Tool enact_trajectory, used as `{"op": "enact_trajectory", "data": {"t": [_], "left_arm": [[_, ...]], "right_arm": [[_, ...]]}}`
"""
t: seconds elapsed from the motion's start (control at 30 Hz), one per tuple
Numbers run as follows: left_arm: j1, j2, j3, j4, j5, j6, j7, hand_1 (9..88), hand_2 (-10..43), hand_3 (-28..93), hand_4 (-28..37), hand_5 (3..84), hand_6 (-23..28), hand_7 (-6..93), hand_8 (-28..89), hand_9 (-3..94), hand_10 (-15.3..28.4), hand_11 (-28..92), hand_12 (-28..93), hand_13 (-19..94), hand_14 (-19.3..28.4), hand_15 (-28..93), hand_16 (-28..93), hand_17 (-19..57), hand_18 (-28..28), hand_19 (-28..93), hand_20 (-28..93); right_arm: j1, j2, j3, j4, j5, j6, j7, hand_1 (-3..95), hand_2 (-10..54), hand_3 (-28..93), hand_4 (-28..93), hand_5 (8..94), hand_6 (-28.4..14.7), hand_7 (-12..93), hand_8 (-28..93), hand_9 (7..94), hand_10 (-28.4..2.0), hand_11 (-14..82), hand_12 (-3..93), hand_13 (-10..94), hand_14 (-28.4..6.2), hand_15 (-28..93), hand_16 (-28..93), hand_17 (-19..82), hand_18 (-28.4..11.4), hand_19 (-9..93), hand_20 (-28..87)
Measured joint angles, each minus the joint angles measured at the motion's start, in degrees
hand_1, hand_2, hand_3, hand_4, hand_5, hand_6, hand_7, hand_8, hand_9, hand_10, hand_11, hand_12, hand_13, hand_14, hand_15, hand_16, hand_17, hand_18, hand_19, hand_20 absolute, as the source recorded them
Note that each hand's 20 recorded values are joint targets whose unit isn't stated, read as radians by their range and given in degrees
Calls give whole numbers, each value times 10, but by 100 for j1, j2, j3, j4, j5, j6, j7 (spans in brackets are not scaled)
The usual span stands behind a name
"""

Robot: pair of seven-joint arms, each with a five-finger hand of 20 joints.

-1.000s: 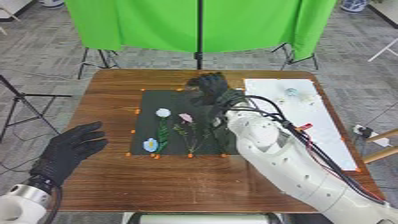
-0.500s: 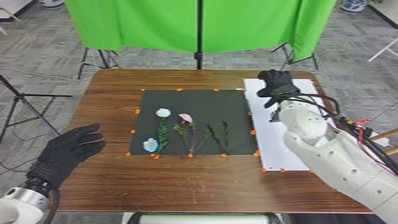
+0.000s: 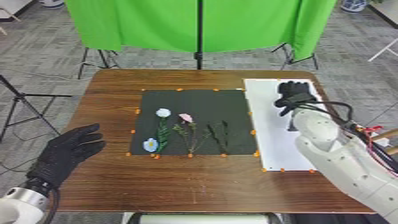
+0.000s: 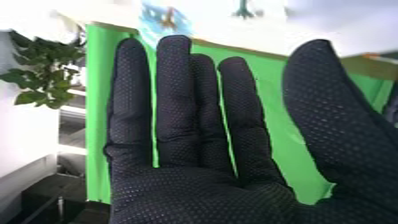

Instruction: Arrange flowers

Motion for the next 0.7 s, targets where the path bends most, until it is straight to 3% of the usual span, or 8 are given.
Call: {"op": "enact_trajectory", "data": {"t": [0.13,0.3,0.37,0.4,0.5,0.7], "left_arm": [[0,0,-4,0,1,1,0,260,70,756,-275,357,66,312,-154,314,158,402,133,257,179,561,-73,-65,231,612,36],[0,-4,-4,-1,1,2,2,260,70,756,-275,357,67,312,-154,314,158,402,133,258,179,562,-73,-65,230,612,36],[0,-7,-4,-2,1,2,3,260,70,756,-275,357,67,312,-154,314,158,402,133,258,180,561,-74,-65,230,611,36],[0,-8,-4,-2,1,2,4,260,70,756,-275,357,66,312,-155,314,158,402,134,258,180,562,-74,-65,230,611,36],[1,-11,-4,-3,1,2,5,260,70,756,-275,357,66,312,-155,315,157,403,133,258,179,562,-73,-64,230,611,35],[7,-21,-4,-9,2,1,7,260,70,757,-274,357,66,312,-154,315,157,404,133,257,180,562,-74,-65,230,611,35]], "right_arm": [[-166,99,123,-135,-94,-118,-39,307,-95,877,-283,450,-19,319,-206,434,-99,357,181,476,-62,515,132,216,-160,688,177],[-183,199,3,-65,-242,64,-67,362,-95,866,-283,499,7,385,-237,531,-92,443,206,574,-39,536,179,237,-151,707,239],[-145,203,-100,54,-285,261,-67,391,-95,830,-283,530,16,392,-228,601,-73,382,276,621,-23,502,254,249,-151,709,263],[-123,200,-149,119,-295,366,-67,423,-95,794,-283,563,18,426,-164,685,-53,284,361,667,-13,471,303,259,-150,708,279],[-82,186,-241,294,-324,681,-104,471,-84,776,-282,677,31,463,-123,829,-38,210,429,766,-15,461,334,290,-156,724,310],[-77,183,-322,416,-342,1434,-276,475,-88,797,-283,726,30,445,-111,860,-39,232,423,794,-21,487,316,316,-154,744,324]]}}
